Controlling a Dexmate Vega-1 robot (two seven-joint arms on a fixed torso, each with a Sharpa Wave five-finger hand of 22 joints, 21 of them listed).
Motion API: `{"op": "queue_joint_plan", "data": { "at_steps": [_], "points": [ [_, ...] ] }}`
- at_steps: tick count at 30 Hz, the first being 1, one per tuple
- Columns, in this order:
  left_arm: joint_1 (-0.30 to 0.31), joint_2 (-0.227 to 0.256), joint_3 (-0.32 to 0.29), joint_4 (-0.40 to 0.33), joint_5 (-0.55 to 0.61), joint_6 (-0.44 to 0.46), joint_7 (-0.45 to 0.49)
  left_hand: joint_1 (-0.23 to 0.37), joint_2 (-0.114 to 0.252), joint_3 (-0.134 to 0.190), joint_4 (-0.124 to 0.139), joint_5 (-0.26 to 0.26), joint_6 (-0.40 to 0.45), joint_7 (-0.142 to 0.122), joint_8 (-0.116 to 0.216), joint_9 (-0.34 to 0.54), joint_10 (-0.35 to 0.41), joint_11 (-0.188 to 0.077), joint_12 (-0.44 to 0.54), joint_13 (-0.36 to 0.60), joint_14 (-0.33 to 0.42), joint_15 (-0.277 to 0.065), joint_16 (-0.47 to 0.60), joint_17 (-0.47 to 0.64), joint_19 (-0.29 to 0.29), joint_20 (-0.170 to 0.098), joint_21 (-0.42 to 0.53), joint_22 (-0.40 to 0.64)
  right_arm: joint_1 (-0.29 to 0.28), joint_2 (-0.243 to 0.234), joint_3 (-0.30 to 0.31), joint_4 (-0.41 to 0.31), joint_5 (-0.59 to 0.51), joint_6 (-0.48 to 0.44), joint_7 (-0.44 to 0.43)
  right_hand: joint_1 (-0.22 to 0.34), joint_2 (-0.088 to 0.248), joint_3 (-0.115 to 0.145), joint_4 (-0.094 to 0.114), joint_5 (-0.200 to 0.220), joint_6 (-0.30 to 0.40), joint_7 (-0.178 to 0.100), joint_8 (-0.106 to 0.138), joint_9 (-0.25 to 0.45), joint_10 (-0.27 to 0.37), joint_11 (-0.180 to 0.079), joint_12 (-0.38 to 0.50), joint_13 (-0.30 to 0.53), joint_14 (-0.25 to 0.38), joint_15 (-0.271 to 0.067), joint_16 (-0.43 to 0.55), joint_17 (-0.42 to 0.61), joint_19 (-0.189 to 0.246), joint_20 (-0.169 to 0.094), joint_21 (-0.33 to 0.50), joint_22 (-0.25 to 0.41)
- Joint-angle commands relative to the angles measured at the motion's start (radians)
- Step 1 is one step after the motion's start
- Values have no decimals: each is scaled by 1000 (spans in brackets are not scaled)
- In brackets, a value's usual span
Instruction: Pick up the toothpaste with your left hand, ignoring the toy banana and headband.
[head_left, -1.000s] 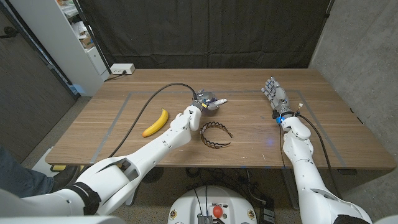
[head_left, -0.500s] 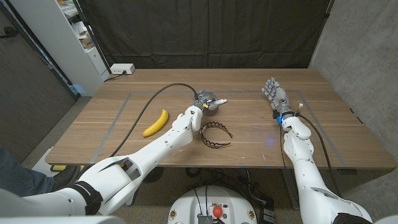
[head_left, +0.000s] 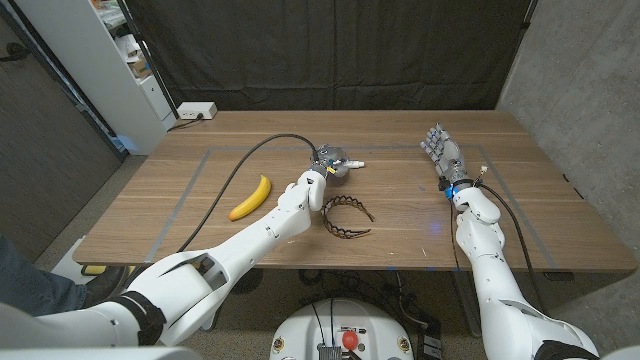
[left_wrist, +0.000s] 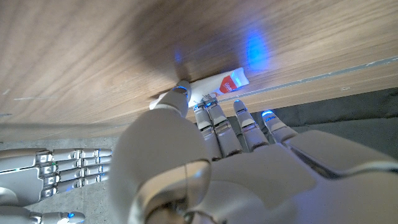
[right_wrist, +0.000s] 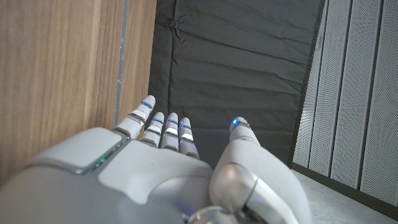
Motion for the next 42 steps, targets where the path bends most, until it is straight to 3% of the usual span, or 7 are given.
{"op": "queue_joint_plan", "data": {
  "at_steps": [1,42],
  "points": [
    [5,7,-8,-9,-9,-1,2,16,0,6,-2,-6,11,1,4,1,14,0,2,2,12,-12,9,1,13,3,6,4,5,4,0,10,-7,4,0,0,-3,3,-7,4,10,0,3,2,8,6,-2,2,8,-2,-4,1,3,6,1,5],
    [5,9,-16,-33,-3,15,2,38,16,-2,8,-29,22,2,1,4,34,-1,-6,11,29,-8,3,1,24,14,3,4,3,4,-3,-10,-13,-8,-6,-3,-2,4,-8,4,9,1,3,2,10,3,-2,2,9,-2,-4,2,3,5,1,5]
  ]
}}
